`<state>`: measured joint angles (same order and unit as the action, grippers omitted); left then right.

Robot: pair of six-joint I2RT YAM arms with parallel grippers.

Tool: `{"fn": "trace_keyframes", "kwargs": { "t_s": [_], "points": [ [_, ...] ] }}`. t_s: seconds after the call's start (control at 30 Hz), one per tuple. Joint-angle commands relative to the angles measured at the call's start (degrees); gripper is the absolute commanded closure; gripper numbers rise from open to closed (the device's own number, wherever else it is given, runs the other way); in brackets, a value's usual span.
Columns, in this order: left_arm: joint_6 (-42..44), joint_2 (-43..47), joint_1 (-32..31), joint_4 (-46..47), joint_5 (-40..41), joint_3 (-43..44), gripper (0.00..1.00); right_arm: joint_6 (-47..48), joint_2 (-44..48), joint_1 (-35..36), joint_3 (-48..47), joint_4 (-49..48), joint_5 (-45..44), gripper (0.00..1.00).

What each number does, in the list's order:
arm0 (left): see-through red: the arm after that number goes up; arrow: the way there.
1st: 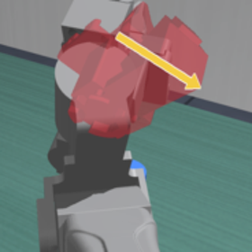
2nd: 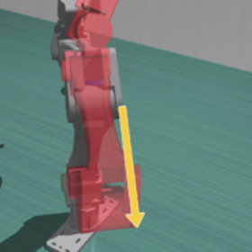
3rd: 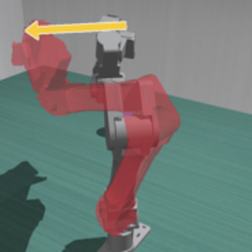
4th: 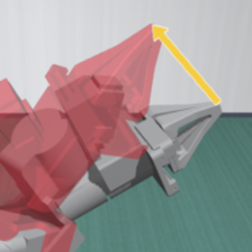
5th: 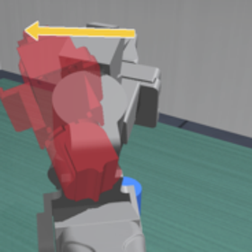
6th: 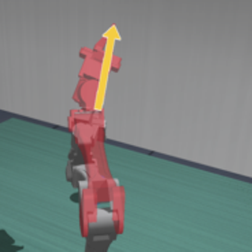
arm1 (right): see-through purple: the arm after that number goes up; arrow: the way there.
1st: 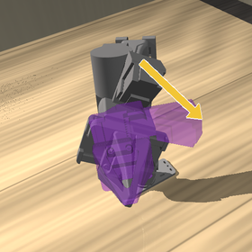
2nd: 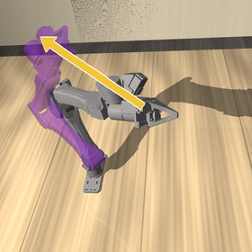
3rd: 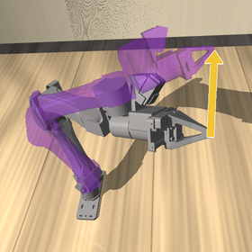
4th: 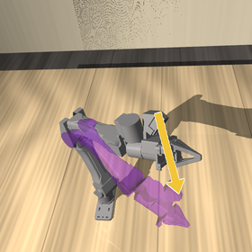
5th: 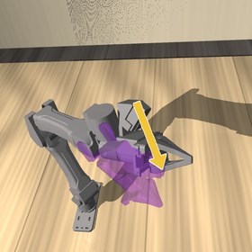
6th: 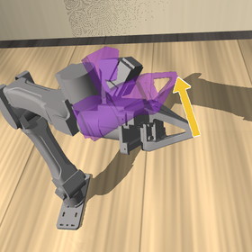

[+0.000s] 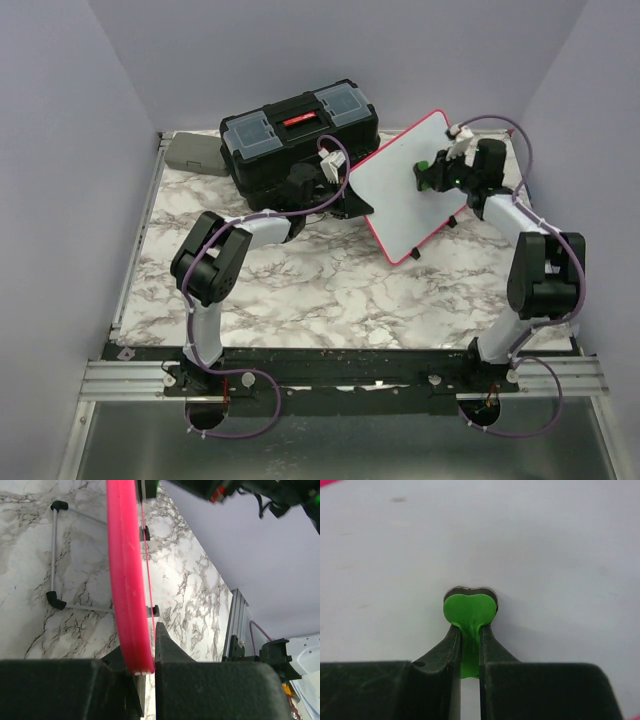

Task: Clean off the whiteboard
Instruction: Erase the whiteboard at the whiteboard stand.

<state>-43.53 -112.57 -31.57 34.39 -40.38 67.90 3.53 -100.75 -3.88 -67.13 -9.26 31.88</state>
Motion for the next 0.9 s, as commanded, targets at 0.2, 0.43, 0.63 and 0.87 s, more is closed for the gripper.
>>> {"fn": "trace_keyframes", "kwargs": {
  "t_s": [0.2,0.43,0.63,0.87],
  "points": [
    [-1.27,0.72,-1.39,-0.02,-5.50,-1.67,1.00,2.83,5.14,13.36,2.38,3.24,-0.20,0.99],
    [-0.84,1.50,-1.47,-0.23,-5.39,-2.55,1.00,-2.74,-4.64,5.14,-10.95,3.30,-10.95,0.99],
    [-1.08,1.22,-1.44,0.28,-5.65,-2.51,1.00,-2.11,-7.71,4.23,-15.89,2.61,-14.79,0.99],
    [-1.21,0.69,-1.39,0.41,-5.68,-1.83,1.00,7.94,-4.27,9.41,-12.71,12.25,3.43,0.99]
  ]
}}
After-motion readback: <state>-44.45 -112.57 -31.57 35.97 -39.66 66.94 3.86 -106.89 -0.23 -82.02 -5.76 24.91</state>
